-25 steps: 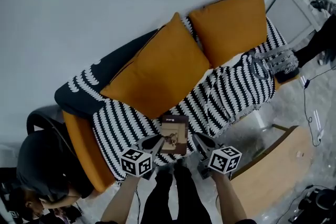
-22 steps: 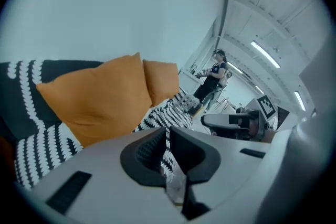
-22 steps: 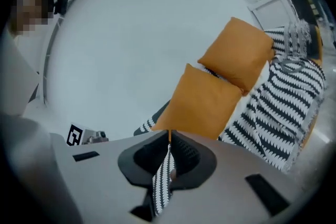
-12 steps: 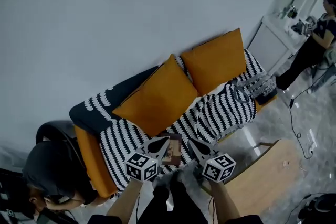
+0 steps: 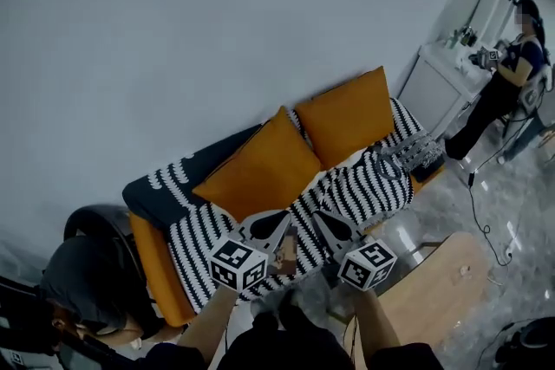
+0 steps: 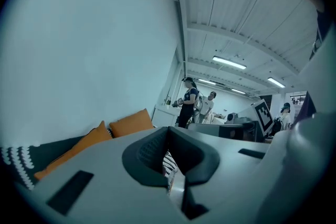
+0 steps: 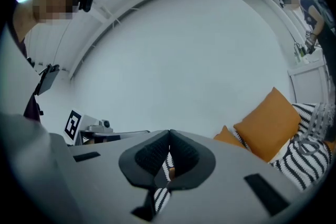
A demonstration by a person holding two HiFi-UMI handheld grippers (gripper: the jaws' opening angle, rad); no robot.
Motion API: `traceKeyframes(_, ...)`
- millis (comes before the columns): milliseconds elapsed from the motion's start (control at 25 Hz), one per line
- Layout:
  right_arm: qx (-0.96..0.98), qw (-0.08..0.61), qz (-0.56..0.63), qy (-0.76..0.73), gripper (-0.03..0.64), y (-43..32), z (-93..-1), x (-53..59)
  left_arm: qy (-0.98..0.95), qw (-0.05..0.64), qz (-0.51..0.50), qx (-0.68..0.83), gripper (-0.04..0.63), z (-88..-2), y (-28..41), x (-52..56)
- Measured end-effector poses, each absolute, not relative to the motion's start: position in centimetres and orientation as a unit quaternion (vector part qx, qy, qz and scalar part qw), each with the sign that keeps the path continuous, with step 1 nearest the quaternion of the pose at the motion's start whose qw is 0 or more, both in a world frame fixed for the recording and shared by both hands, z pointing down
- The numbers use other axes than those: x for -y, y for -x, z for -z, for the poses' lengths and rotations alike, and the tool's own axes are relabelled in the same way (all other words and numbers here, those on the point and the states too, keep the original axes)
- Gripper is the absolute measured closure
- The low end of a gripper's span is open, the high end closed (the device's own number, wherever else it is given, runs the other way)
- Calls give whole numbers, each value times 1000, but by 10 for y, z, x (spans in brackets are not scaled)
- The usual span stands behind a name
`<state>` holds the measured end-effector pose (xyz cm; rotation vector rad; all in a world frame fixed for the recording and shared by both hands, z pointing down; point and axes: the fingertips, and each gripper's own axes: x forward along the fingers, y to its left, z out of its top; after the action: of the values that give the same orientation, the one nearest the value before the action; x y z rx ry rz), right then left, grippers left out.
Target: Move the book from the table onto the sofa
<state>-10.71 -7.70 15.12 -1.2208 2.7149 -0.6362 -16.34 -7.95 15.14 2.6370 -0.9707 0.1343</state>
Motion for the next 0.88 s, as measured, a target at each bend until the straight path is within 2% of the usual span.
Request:
traceKeyframes(360, -895, 63, 157, 412, 594, 113, -110, 75, -937, 126, -26, 323, 580, -116, 160, 73)
traceKeyframes(880, -897, 65, 151, 411, 594, 119, -99, 65, -939, 120, -29, 319, 580, -107, 161, 63)
